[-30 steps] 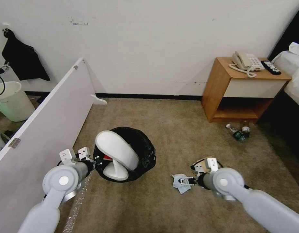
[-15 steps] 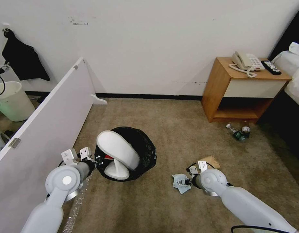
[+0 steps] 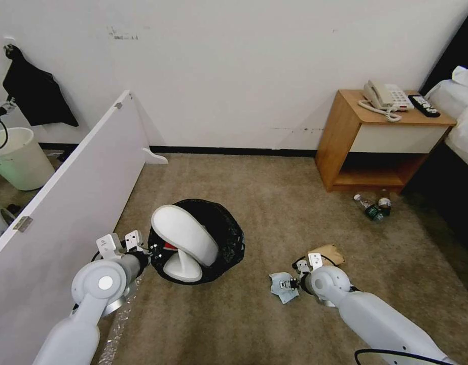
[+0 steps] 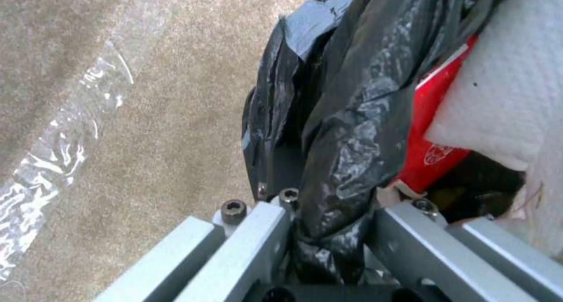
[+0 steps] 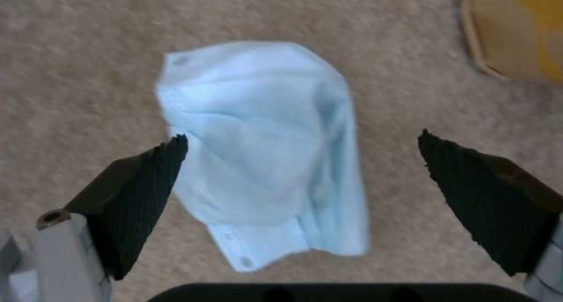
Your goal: Pick up the trash bin, then pick up the garbage from the floor and place it into the trash bin.
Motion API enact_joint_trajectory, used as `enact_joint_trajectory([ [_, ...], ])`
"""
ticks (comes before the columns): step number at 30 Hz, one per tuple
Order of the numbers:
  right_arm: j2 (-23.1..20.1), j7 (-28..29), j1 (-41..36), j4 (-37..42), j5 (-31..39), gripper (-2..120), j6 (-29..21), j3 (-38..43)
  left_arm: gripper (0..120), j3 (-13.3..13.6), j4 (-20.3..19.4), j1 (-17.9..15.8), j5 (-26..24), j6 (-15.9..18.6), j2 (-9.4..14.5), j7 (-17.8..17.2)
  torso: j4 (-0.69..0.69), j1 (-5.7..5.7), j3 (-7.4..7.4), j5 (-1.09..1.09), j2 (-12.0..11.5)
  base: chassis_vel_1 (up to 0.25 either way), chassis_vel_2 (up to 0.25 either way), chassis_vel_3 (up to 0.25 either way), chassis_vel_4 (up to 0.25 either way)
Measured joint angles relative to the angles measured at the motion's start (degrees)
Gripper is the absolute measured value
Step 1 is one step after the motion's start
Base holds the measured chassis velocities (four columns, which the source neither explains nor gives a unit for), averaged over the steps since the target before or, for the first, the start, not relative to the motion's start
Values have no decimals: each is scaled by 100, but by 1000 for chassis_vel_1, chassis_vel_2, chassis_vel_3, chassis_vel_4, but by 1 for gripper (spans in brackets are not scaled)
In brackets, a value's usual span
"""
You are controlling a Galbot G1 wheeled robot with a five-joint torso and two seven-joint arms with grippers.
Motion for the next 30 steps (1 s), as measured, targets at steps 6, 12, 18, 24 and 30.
enact_joint_trajectory([
  [6, 202, -171, 34, -188, -193, 100, 94, -18, 0, -14, 0, 23, 15, -8, -15, 1, 0, 0, 0, 1, 0, 0, 0, 0, 0],
  [12, 350, -268, 28, -328, -284, 100, 150, -18, 0, -25, 2, 26, 25, -14, -15, 1, 0, 0, 0, 0, 0, 0, 0, 0, 0],
  [18, 492, -414, -5, -481, -396, 100, 239, 0, 0, -38, 15, 0, 14, -22, 13, 1, 0, 0, 0, 0, 0, 0, 0, 0, 0],
  [24, 528, -439, -72, -460, -429, 100, 269, -1, 0, -40, 39, -25, 9, -27, 25, 1, -1, 0, 0, -1, 0, 0, 0, 0, 0],
  [30, 532, -439, -110, -375, -455, 100, 287, -98, 0, -31, 55, -52, 10, -32, 13, 1, -1, 0, -1, 0, 0, 0, 0, 0, 0],
])
